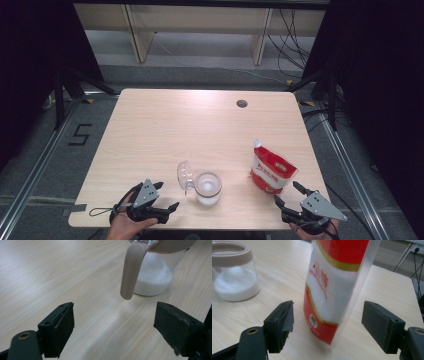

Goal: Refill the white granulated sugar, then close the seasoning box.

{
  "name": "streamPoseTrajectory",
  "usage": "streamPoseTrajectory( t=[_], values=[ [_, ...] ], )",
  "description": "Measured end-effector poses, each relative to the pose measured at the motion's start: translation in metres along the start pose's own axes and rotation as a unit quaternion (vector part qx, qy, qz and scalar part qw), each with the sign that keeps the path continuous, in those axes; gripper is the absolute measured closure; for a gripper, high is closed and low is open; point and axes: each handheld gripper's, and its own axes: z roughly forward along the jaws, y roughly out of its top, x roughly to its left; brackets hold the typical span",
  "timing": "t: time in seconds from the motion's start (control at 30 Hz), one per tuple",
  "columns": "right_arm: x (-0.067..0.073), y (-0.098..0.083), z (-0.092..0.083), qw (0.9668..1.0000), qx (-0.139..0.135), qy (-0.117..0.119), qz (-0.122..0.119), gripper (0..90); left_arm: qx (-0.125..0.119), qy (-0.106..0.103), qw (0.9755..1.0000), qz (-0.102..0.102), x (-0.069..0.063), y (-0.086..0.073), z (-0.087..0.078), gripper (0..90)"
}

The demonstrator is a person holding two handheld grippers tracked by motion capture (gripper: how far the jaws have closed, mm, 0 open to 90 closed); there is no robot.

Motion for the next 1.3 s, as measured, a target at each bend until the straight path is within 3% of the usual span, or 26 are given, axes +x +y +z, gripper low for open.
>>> streamPoseTrajectory(
  t=[0.03, 0.07, 0.1, 0.17, 0.2, 0.3, 0.33, 0.37, 0.43, 0.47, 0.53, 0.63, 0.7, 0.77, 0.87, 0.97, 1.0, 1.03, 1.13, 1.17, 1.27, 1.3],
  values=[
    [-0.001, 0.000, 0.000, 0.9999, -0.009, -0.002, -0.009, 26.1, 0.000, 0.001, 1.0000, -0.001, 0.000, 0.000, 0.000, 16.3],
    [0.001, -0.001, -0.001, 1.0000, -0.006, -0.002, 0.003, 26.1, 0.000, 0.001, 1.0000, -0.003, 0.000, 0.000, 0.000, 16.3],
    [-0.001, -0.001, -0.001, 0.9998, -0.008, 0.006, -0.015, 25.9, -0.001, 0.001, 1.0000, -0.002, 0.000, 0.000, 0.000, 16.3],
    [0.004, -0.002, -0.005, 1.0000, 0.007, 0.003, 0.002, 26.0, 0.000, 0.003, 1.0000, 0.001, 0.000, 0.000, 0.000, 16.3],
    [0.003, -0.003, -0.004, 0.9999, -0.005, 0.000, -0.013, 25.9, 0.000, 0.003, 1.0000, 0.000, 0.000, 0.000, -0.001, 16.3],
    [0.002, -0.003, -0.004, 0.9996, -0.007, -0.001, -0.026, 25.7, 0.003, 0.004, 1.0000, 0.002, 0.001, 0.000, -0.002, 16.3],
    [0.004, -0.003, -0.005, 0.9998, 0.001, 0.001, -0.018, 25.7, -0.005, 0.001, 0.9997, -0.022, -0.002, 0.000, -0.001, 16.3],
    [0.001, -0.003, -0.005, 0.9994, -0.003, -0.002, -0.034, 25.7, -0.003, 0.002, 0.9999, -0.015, -0.002, 0.001, -0.002, 16.3],
    [0.001, -0.004, -0.005, 0.9996, 0.008, 0.000, -0.026, 25.6, 0.000, 0.003, 0.9999, -0.011, -0.001, 0.002, -0.003, 16.3],
    [0.002, -0.005, -0.005, 0.9998, 0.011, -0.001, -0.019, 25.6, -0.008, 0.002, 0.9998, -0.020, -0.001, 0.002, -0.003, 16.3],
    [-0.001, -0.005, -0.004, 0.9995, 0.004, -0.004, -0.030, 25.6, 0.000, 0.005, 0.9999, -0.013, 0.001, 0.004, -0.005, 17.3],
    [-0.002, -0.005, -0.004, 0.9994, 0.007, -0.002, -0.033, 25.6, -0.007, -0.005, 0.9997, -0.022, 0.000, 0.005, -0.006, 18.6],
    [-0.001, -0.006, -0.004, 0.9996, 0.017, 0.006, -0.023, 25.6, -0.007, -0.009, 0.9996, -0.025, -0.001, 0.007, -0.007, 21.3],
    [-0.002, -0.006, -0.004, 0.9992, 0.016, -0.006, -0.037, 25.9, -0.004, -0.016, 0.9995, -0.027, -0.001, 0.008, -0.008, 26.3],
    [0.000, -0.006, -0.005, 0.9992, 0.019, -0.006, -0.034, 26.2, -0.001, -0.017, 0.9996, -0.022, 0.000, 0.009, -0.009, 35.4],
    [-0.001, -0.006, -0.004, 0.9989, 0.018, -0.005, -0.042, 26.6, -0.015, -0.022, 0.9992, -0.031, -0.002, 0.010, -0.011, 47.8],
    [0.000, -0.006, -0.004, 0.9991, 0.017, -0.008, -0.038, 26.7, -0.015, -0.023, 0.9994, -0.019, -0.002, 0.011, -0.014, 54.7],
    [-0.001, -0.005, -0.003, 0.9986, 0.010, -0.003, -0.052, 26.7, -0.016, -0.022, 0.9995, -0.017, -0.002, 0.012, -0.016, 60.2],
    [0.001, -0.004, -0.005, 0.9988, 0.019, -0.003, -0.044, 27.1, -0.031, -0.023, 0.9991, -0.017, -0.004, 0.016, -0.020, 74.8],
    [0.000, -0.004, -0.005, 0.9986, 0.014, -0.007, -0.051, 27.1, -0.031, -0.019, 0.9993, -0.010, -0.004, 0.018, -0.022, 78.7],
    [0.000, -0.005, -0.005, 0.9990, 0.018, -0.001, -0.040, 27.4, -0.037, -0.022, 0.9990, -0.009, -0.005, 0.023, -0.022, 87.8],
    [0.000, -0.005, -0.005, 0.9988, 0.014, -0.005, -0.047, 27.4, -0.037, -0.020, 0.9990, -0.012, -0.006, 0.023, -0.022, 89.2]
  ],
)
